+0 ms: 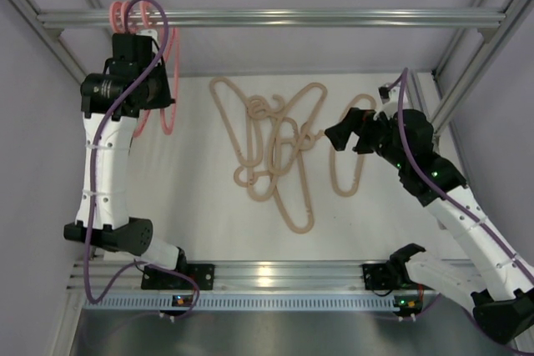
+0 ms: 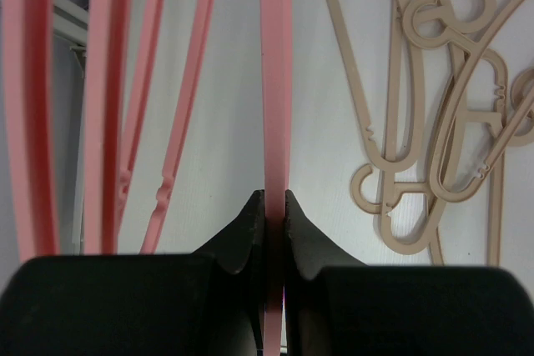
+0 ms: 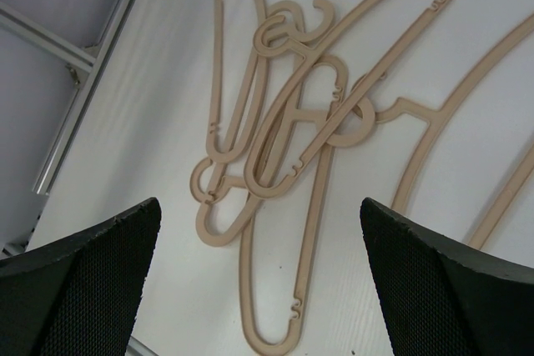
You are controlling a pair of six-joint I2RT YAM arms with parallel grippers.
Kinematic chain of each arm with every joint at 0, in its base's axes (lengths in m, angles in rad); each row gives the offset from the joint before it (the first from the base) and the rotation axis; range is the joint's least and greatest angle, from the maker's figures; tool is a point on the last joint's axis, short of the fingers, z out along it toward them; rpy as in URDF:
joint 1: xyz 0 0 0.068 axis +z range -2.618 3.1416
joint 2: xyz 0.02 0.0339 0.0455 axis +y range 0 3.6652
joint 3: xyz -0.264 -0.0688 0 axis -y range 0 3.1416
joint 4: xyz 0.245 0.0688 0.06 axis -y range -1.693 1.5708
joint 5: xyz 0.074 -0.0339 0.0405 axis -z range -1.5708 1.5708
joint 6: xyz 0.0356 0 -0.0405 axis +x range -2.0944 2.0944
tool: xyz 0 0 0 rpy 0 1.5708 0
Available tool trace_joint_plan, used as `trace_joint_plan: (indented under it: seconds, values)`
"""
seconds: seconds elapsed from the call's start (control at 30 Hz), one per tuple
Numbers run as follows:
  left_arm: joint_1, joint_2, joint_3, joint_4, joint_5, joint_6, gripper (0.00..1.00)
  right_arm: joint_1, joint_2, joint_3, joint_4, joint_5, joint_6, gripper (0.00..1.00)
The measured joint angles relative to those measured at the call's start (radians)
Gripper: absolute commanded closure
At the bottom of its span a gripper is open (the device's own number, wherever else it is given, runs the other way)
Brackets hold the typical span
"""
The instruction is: Organize the hangers
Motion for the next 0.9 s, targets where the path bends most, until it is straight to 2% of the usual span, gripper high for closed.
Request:
trace_joint_plan:
  seconds: [0.13, 0.23, 0.27, 0.33, 0.37, 0.43, 0.47, 0.6, 0.77, 0.9]
  values:
    - [0.028, 0.0, 0.0, 0.0, -0.007, 0.0, 1.0, 0.0, 0.002, -0.012, 0.014, -0.01, 0.002, 0.01]
    - [0.032, 0.0, 0.0, 0.0, -0.029, -0.003, 0.89, 0.0, 0.007, -0.021, 0.024, -0.016, 0.003, 0.0]
    - [0.032, 0.0, -0.001, 0.0, -0.038, -0.005, 0.79, 0.0, 0.008, -0.027, 0.026, -0.018, 0.003, 0.0]
    - [0.032, 0.0, -0.003, 0.0, -0.058, -0.008, 0.67, 0.0, 0.014, -0.04, 0.037, -0.023, 0.003, 0.01]
    - [0.033, 0.0, -0.004, 0.0, -0.067, -0.01, 0.51, 0.0, 0.018, -0.047, 0.041, -0.026, 0.003, 0.01]
    - [0.033, -0.003, -0.005, 0.001, -0.083, -0.017, 0.36, 0.0, 0.029, -0.06, 0.052, -0.031, 0.002, 0.01]
    - [0.033, -0.005, -0.005, 0.004, -0.089, -0.019, 0.24, 0.0, 0.038, -0.066, 0.058, -0.032, 0.0, 0.0]
    - [0.033, -0.036, -0.009, 0.015, -0.094, -0.024, 0.02, 0.0, 0.078, -0.081, 0.078, -0.035, -0.01, 0.01]
    - [0.033, -0.148, -0.073, 0.092, -0.045, -0.039, 0.02, 0.0, 0.136, -0.114, 0.111, -0.034, -0.02, 0.0]
    - [0.033, -0.281, -0.192, 0.176, 0.088, -0.079, 0.02, 0.0, 0.197, -0.138, 0.151, -0.035, -0.027, 0.02]
